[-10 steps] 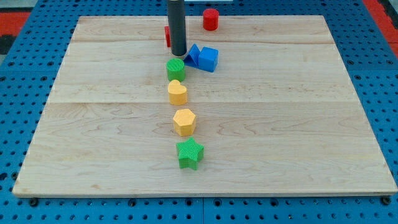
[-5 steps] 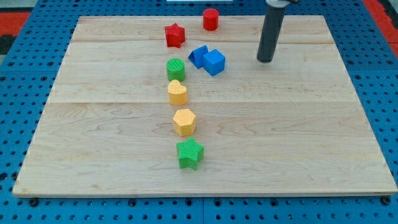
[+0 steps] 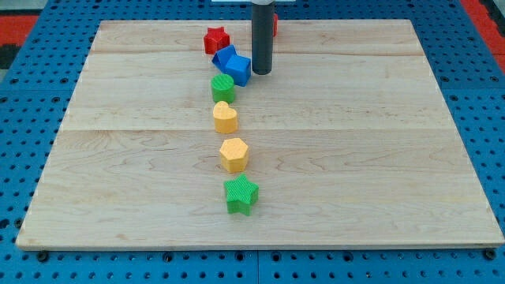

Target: Slide the blue blocks towards the top of the green circle

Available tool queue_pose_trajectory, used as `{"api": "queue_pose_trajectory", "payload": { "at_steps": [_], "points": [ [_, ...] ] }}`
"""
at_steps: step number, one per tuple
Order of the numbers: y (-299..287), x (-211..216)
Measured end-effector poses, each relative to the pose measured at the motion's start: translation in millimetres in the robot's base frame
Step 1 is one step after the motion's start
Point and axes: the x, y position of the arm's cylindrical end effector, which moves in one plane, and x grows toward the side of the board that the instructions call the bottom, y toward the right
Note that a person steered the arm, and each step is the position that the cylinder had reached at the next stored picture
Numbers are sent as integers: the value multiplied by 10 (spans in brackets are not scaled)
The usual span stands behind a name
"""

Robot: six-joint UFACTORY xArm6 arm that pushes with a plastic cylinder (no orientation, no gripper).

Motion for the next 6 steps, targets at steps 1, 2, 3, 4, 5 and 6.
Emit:
{"api": "queue_pose_trajectory", "payload": {
  "at_steps": [1,2,3,4,5,6],
  "points": [
    [-23,-55],
    [-23,-115],
    [-34,-126],
    [-122,-126],
    [-309,-126],
    [-344,-144]
  ]
}}
